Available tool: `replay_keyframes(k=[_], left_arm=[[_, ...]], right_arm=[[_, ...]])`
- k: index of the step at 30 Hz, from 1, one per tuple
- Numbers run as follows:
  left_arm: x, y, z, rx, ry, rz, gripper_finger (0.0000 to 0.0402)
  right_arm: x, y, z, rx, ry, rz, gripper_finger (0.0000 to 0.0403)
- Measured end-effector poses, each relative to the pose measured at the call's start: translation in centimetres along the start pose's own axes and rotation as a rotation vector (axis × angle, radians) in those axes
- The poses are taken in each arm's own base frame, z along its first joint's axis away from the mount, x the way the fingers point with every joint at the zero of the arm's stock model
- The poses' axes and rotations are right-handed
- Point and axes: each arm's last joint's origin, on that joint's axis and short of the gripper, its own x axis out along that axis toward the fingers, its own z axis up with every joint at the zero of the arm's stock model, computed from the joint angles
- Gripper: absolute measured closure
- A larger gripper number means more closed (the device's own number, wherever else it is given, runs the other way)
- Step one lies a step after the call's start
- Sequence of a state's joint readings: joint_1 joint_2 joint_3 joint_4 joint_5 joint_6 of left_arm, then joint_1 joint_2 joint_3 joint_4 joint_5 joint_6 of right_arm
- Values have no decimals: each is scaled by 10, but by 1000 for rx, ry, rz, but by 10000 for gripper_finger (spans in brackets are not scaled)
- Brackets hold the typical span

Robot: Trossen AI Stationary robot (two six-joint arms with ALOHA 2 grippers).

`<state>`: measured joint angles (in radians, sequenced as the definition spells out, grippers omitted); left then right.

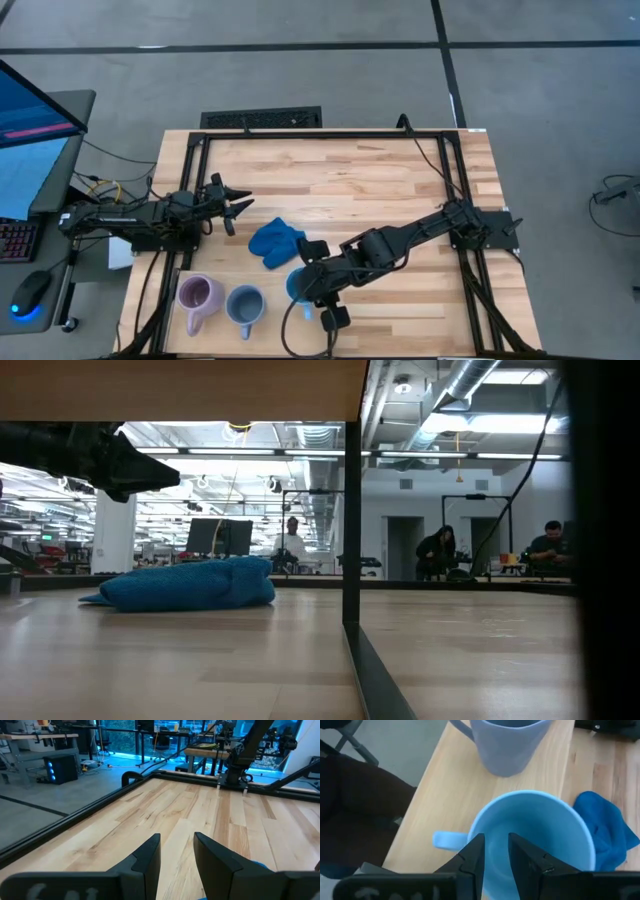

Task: Stack small to large cups/mugs on shelf
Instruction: Put the light blue cup on the shelf

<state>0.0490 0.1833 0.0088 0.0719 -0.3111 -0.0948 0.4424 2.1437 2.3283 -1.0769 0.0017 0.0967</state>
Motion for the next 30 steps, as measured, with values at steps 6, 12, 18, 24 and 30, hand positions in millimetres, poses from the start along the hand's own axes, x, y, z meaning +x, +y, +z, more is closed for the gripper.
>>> replay_keyframes(k=[6,12,18,24,30], left_arm=[[0,0,0,0,-1,0,294],[0,0,0,0,0,0,294],[0,0,0,0,0,0,294],[0,0,0,1,-1,0,294],[0,0,0,1,0,0,294]], right_arm=[[0,5,-1,-10,3,8,296],[0,5,-1,-10,2,8,296],[1,5,-1,-12,7,7,296],[1,5,-1,-25,7,6,296],[2,3,0,-24,-1,0,296]])
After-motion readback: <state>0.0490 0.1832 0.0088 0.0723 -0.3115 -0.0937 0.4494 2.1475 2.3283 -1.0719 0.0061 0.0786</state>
